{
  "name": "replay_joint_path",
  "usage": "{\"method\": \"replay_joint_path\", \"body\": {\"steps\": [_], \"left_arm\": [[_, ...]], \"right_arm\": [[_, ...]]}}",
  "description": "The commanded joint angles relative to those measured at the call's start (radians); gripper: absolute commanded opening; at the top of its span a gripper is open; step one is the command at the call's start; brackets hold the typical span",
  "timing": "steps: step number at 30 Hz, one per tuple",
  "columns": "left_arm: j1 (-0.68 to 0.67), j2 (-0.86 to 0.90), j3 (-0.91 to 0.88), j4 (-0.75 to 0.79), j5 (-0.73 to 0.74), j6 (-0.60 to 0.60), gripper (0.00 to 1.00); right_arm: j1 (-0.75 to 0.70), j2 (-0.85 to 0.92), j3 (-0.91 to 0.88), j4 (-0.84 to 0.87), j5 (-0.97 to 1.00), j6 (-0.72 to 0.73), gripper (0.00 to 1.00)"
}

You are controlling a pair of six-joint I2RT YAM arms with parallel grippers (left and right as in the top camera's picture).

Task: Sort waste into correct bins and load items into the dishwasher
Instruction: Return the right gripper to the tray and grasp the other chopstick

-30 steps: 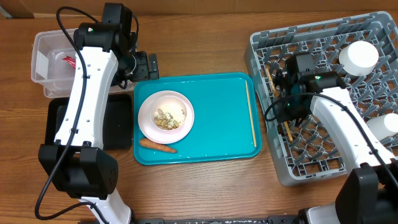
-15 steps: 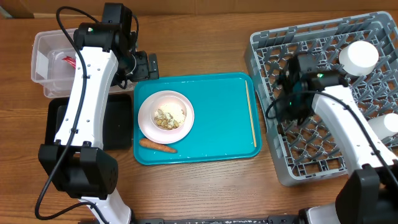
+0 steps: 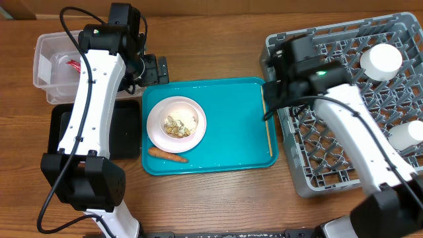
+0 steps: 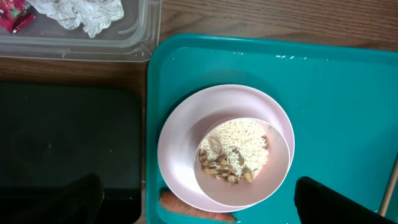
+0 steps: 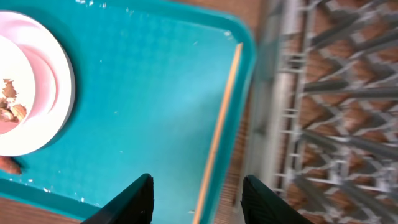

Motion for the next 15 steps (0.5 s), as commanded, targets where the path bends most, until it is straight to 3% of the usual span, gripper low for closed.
{"method": "replay_joint_path", "body": {"steps": [1, 11, 15], "left_arm": [[-0.007, 0.006, 0.018, 0.003, 0.011, -0.003, 1.00], [-0.007, 0.006, 0.018, 0.002, 0.012, -0.003, 1.00], [-0.007, 0.006, 0.018, 0.000, 0.012, -0.003, 1.00]], "right_arm": [[0.037, 0.081, -0.043, 0.019, 0.079, 0.122, 0.48], [0.076, 0.256, -0.074, 0.080, 0.107, 0.339, 0.46], [0.076, 0.302, -0.074, 0.081, 0.124, 0.362, 0.46]]}}
